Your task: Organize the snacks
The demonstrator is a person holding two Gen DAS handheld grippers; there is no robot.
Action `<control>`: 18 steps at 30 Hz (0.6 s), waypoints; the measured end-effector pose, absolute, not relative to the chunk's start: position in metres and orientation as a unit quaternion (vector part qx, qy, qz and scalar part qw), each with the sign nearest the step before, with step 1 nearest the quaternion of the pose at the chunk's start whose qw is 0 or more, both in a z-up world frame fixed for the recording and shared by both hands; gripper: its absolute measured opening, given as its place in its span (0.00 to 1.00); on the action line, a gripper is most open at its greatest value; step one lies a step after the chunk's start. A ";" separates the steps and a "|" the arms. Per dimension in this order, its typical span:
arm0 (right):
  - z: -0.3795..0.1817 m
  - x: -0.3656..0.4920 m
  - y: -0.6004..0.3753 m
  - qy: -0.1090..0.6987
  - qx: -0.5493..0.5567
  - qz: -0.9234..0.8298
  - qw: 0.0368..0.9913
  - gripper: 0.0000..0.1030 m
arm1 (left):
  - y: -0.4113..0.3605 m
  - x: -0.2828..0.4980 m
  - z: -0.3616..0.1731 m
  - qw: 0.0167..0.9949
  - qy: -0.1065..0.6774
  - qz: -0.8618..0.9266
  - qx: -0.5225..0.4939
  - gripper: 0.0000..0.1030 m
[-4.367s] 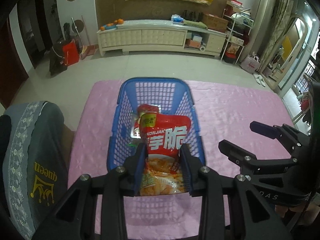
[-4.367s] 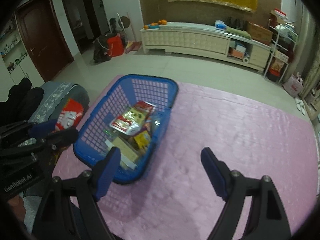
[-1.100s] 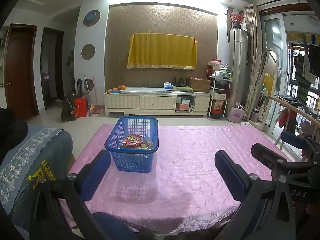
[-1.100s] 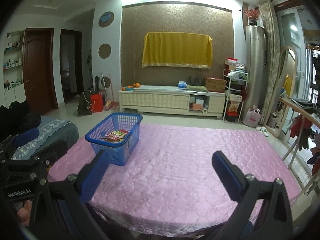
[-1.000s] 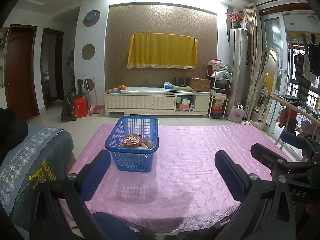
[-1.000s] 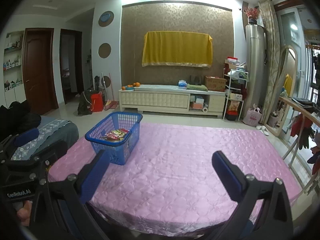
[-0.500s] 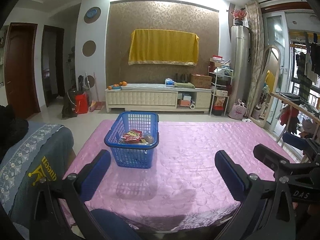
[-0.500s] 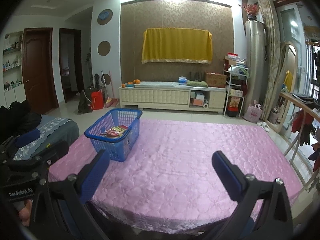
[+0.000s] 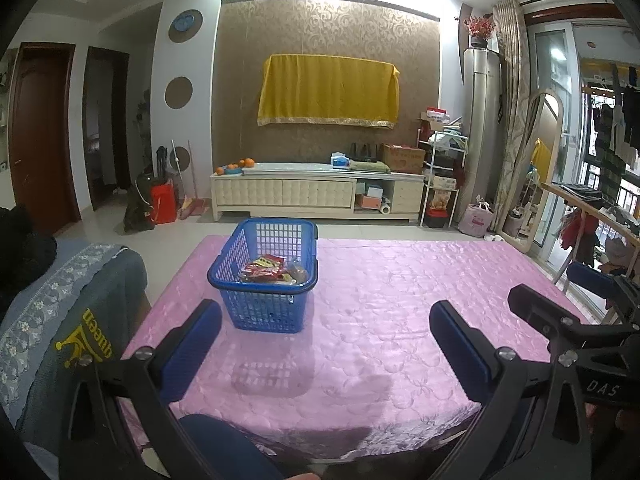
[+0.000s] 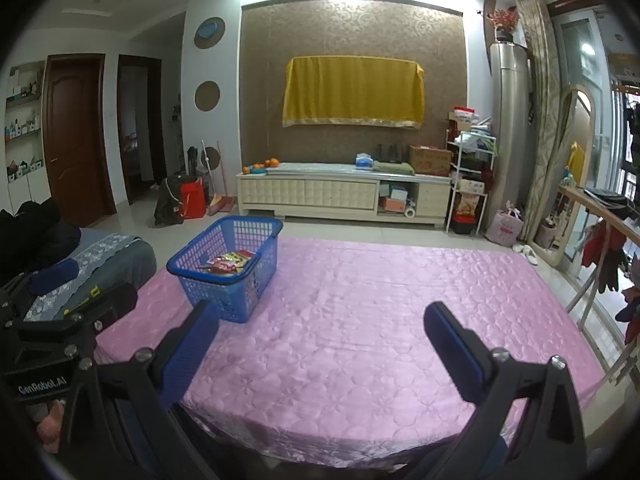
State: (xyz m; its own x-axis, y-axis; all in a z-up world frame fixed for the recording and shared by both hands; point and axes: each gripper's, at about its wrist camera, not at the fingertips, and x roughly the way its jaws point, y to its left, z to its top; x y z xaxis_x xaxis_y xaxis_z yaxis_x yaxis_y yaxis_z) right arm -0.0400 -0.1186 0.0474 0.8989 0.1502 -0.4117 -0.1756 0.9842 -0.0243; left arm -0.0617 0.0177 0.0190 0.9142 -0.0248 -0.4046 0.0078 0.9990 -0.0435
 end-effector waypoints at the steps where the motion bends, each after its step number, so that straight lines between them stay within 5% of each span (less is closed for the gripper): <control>1: 0.048 -0.040 -0.119 0.210 -0.031 0.083 0.974 1.00 | 0.018 -0.062 0.019 0.978 0.207 -0.007 -0.019 1.00; 18: 0.048 -0.038 -0.122 0.214 -0.026 0.083 0.973 1.00 | 0.016 -0.063 0.021 0.978 0.209 -0.006 -0.015 1.00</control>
State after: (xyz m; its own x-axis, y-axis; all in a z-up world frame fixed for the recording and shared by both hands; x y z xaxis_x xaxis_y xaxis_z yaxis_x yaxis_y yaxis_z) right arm -0.0384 -0.1222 0.0484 0.8944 0.1510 -0.4209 -0.1731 0.9848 -0.0145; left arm -0.0634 0.0162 0.0212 0.9122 -0.0171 -0.4095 0.0044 0.9995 -0.0321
